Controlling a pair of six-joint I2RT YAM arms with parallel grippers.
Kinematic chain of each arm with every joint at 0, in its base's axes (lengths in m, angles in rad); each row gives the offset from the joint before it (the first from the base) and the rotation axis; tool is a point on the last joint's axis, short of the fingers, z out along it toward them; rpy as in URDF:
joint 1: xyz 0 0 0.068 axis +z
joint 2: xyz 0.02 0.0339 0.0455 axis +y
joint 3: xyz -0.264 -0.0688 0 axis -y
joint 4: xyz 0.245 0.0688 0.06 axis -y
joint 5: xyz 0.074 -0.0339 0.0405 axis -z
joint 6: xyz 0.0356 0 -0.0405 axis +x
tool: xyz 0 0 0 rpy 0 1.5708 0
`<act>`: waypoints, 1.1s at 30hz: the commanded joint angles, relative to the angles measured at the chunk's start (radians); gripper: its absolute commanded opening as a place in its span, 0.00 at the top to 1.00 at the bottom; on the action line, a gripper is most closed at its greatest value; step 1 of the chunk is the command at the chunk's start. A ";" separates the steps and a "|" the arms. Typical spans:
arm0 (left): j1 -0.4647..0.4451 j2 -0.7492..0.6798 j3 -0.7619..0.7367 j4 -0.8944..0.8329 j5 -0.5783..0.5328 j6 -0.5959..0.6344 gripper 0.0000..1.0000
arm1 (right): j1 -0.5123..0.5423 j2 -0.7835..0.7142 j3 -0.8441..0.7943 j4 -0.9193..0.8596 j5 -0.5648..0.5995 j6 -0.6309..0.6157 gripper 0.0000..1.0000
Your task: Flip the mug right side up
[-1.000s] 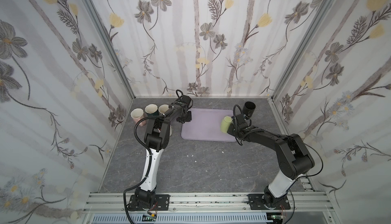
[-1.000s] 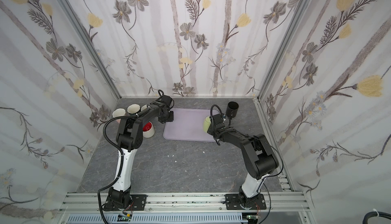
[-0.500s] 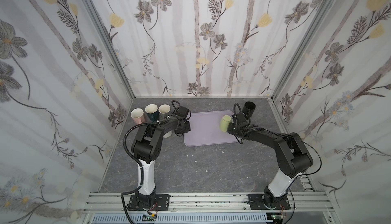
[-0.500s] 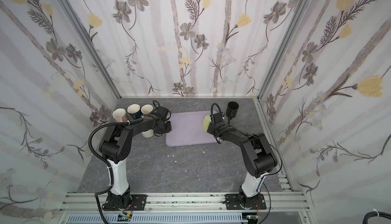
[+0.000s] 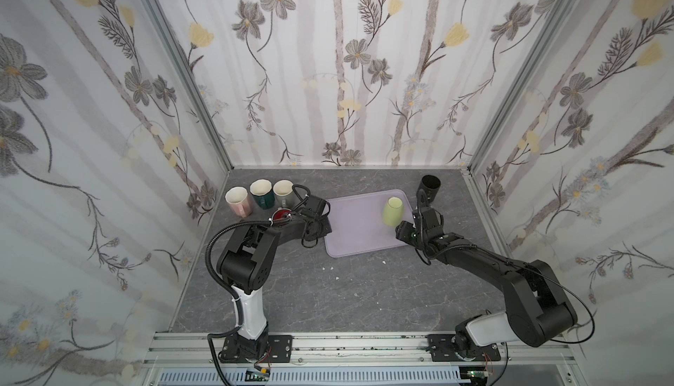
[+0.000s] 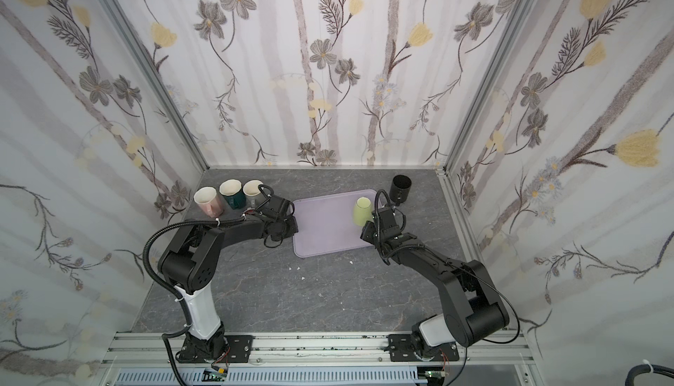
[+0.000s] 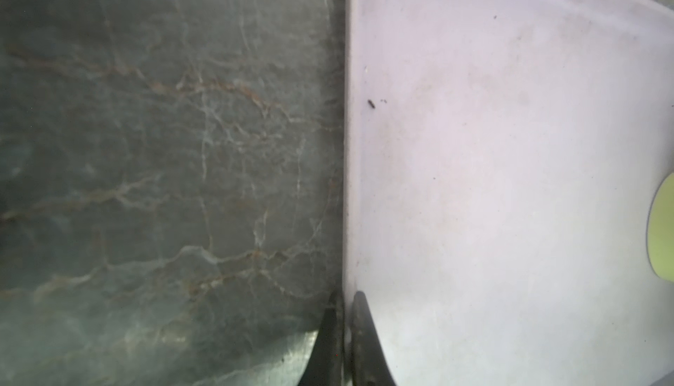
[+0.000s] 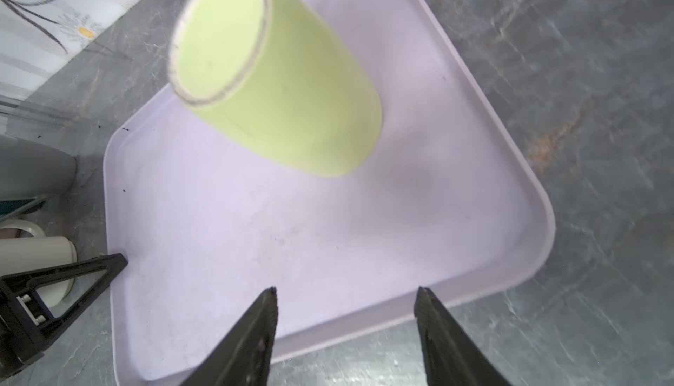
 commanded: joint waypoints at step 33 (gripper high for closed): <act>-0.173 -0.240 -0.330 0.008 -0.036 -0.243 0.74 | 0.000 0.325 0.179 -0.019 0.065 0.017 0.75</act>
